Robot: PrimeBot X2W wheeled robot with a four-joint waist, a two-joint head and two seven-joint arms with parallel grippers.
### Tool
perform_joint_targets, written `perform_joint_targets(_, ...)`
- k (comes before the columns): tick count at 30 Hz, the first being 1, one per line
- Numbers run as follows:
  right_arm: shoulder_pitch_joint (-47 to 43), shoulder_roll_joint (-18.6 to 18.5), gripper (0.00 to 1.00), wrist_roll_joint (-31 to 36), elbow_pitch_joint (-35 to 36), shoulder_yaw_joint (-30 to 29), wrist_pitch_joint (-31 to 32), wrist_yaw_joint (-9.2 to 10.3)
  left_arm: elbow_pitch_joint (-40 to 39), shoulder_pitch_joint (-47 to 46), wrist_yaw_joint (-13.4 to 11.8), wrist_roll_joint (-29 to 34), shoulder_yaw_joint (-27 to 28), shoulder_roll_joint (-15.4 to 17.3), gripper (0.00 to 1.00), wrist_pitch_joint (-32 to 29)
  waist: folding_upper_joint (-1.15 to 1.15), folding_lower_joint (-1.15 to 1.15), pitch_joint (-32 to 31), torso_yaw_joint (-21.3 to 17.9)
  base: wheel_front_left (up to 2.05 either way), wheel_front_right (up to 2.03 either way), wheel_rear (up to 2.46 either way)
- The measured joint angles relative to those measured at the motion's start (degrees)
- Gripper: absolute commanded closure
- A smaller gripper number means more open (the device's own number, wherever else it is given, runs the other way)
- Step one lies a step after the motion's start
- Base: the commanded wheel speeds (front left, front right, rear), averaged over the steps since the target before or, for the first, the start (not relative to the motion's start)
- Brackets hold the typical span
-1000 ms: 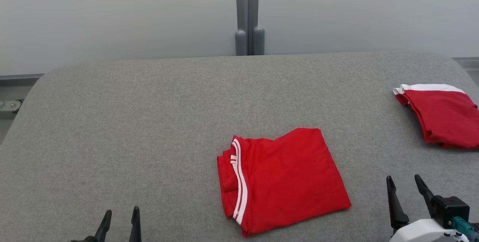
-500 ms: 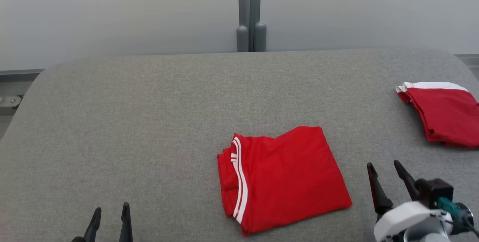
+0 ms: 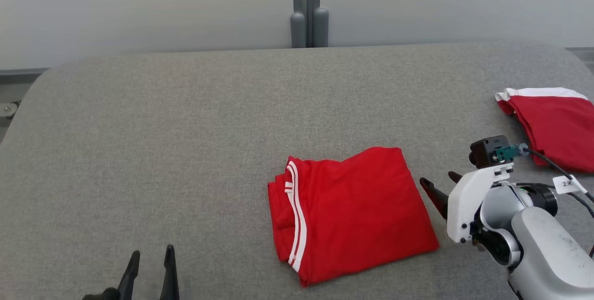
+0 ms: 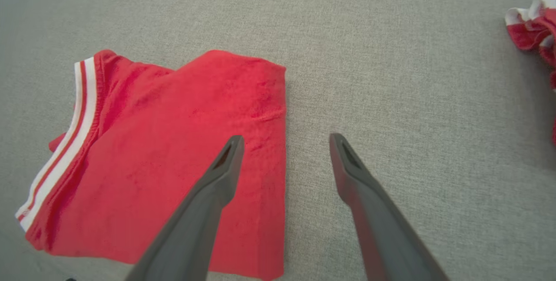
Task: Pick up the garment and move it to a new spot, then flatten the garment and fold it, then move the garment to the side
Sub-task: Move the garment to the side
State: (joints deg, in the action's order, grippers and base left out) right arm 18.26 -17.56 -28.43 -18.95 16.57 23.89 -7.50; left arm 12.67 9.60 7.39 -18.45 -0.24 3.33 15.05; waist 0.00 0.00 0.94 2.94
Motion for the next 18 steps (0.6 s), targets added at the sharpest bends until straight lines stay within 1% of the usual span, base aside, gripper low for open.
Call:
perform_joint_targets(6,3.8,2.2,0.00,0.9,-9.1,0.2,2.1,0.01,0.3,-2.7,0.0,-0.4,-1.1,-0.1,0.00,0.0,0.00,0.00,2.9,1.7,0.00,0.00,0.00)
perform_joint_targets(10,5.5,4.2,0.00,-1.8,-13.8,0.9,3.1,0.01,0.5,-3.8,0.0,-0.5,-1.3,0.0,0.00,0.0,0.00,0.00,4.8,3.0,0.00,0.00,0.00)
perform_joint_targets(13,6.8,4.4,0.00,-4.1,-15.7,2.0,3.4,0.02,0.6,-4.2,0.0,-0.6,-1.2,0.2,0.00,0.0,0.00,0.00,5.8,3.7,0.00,0.00,0.00)
perform_joint_targets(14,7.2,4.5,0.65,-5.3,-15.9,2.3,3.2,0.03,0.6,-4.3,0.0,-0.6,-1.0,0.3,0.00,0.0,0.00,0.00,6.0,3.8,0.00,0.00,0.00)
perform_joint_targets(15,7.6,4.4,1.00,-6.2,-16.0,2.8,2.7,0.03,0.6,-4.4,0.0,-0.6,-0.9,0.3,0.00,0.0,0.00,0.00,6.2,3.8,0.00,0.00,0.00)
perform_joint_targets(18,8.7,4.6,1.00,-9.4,-15.6,4.8,2.2,0.02,0.1,-4.5,0.0,-0.6,-0.6,0.3,0.00,0.0,0.00,0.00,6.5,3.0,0.00,0.00,0.00)
